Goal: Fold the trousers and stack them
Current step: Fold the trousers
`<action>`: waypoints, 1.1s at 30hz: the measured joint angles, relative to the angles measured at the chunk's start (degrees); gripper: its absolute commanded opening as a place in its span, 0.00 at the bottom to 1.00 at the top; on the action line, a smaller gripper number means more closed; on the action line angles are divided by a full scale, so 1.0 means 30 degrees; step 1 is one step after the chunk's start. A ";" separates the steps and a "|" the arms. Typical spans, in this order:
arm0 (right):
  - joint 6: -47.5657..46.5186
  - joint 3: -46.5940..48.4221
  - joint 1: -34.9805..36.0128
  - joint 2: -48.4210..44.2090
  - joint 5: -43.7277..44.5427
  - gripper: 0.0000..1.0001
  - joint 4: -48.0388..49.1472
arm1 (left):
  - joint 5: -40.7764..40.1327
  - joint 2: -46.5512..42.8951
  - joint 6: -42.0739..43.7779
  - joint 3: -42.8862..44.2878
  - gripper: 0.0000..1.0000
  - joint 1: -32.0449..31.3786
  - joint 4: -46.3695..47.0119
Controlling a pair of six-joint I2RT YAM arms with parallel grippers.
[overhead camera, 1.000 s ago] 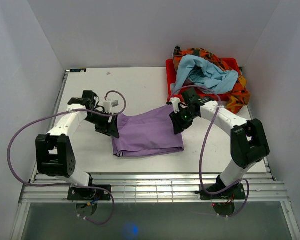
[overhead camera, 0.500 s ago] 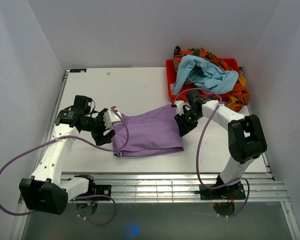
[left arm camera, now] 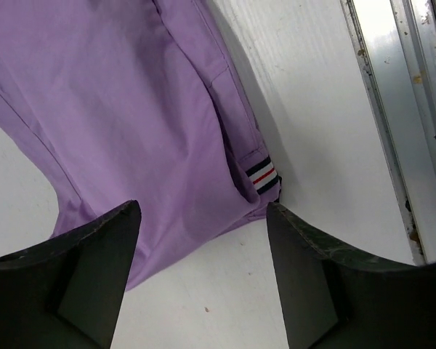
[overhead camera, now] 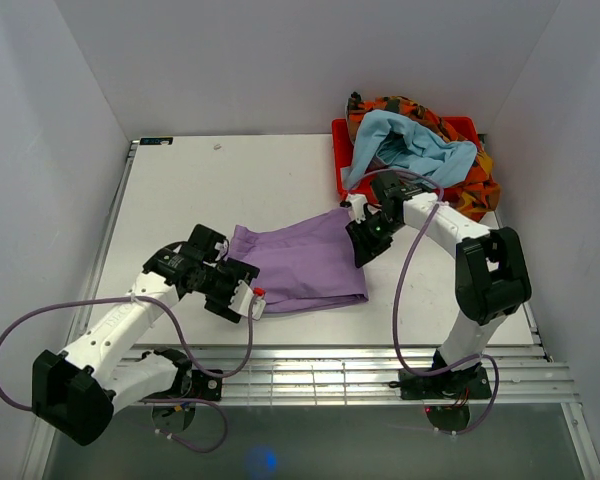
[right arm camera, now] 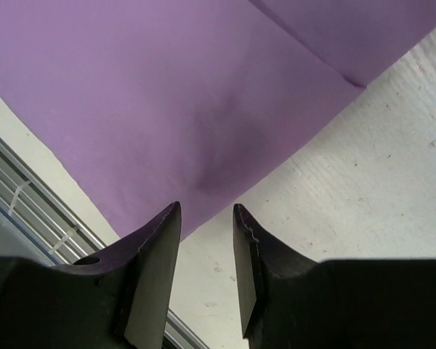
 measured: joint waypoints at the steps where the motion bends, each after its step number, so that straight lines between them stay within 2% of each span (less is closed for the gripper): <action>1: 0.0000 0.0168 0.0000 0.0044 -0.0131 0.41 -0.0022 | -0.0182 0.0029 0.0153 -0.0146 0.79 -0.0372 0.0342; 3: 0.0022 0.0474 0.0000 0.0255 -0.0459 0.41 -0.0044 | -0.0466 0.0219 0.0423 -0.0386 0.74 -0.0867 0.0860; 4: 0.0029 0.0612 0.0000 0.0452 -0.0605 0.41 -0.0044 | -0.0641 0.0357 0.0568 -0.0561 0.67 -0.1071 0.1173; 7: 0.0051 0.0743 0.0000 0.1049 -0.1005 0.41 -0.0029 | -0.1078 0.0940 0.0962 -0.1049 0.53 -0.1421 0.1712; 10: 0.0058 0.0743 0.0000 0.1661 -0.1224 0.41 -0.0015 | -0.1406 0.1625 0.1217 -0.1129 0.48 -0.1545 0.1800; 13: 0.0058 0.0736 0.0000 0.2244 -0.1326 0.41 0.0066 | -0.1625 0.1792 0.1501 -0.1195 0.34 -0.1610 0.1829; 14: 0.0051 0.0736 0.0000 0.2382 -0.1319 0.40 0.0102 | -0.1668 0.1792 0.1566 -0.1217 0.22 -0.1632 0.1821; 17: 0.0051 0.0729 0.0000 0.2645 -0.1209 0.39 0.0248 | -0.1683 0.1792 0.1377 -0.1202 0.03 -0.1632 0.1647; 19: 0.0036 0.0678 0.0000 0.2739 -0.0911 0.38 0.0474 | -0.1574 0.1792 0.1005 -0.0984 0.00 -0.1632 0.1253; 27: -0.0029 0.0087 0.0000 0.2900 0.0933 0.36 0.1100 | 0.0000 0.0189 -0.0044 0.0255 0.00 -0.1632 -0.0714; 28: -0.0036 0.0087 0.0000 0.2907 0.1027 0.36 0.1100 | 0.0051 0.0138 -0.0036 0.0233 0.02 -0.1632 -0.0998; 31: -0.0175 0.0036 0.0000 0.2907 0.1377 0.38 0.1129 | 0.0080 0.0160 -0.0007 -0.0561 0.23 -0.1632 -0.1311; 32: -0.0262 -0.0007 0.0000 0.2892 0.1355 0.41 0.1129 | -0.0007 0.0160 -0.0073 -0.0998 0.33 -0.1632 -0.1377; 33: -0.0350 -0.0029 0.0000 0.2856 0.1260 0.43 0.1093 | -0.0146 0.0146 -0.0146 -0.1450 0.37 -0.1625 -0.1428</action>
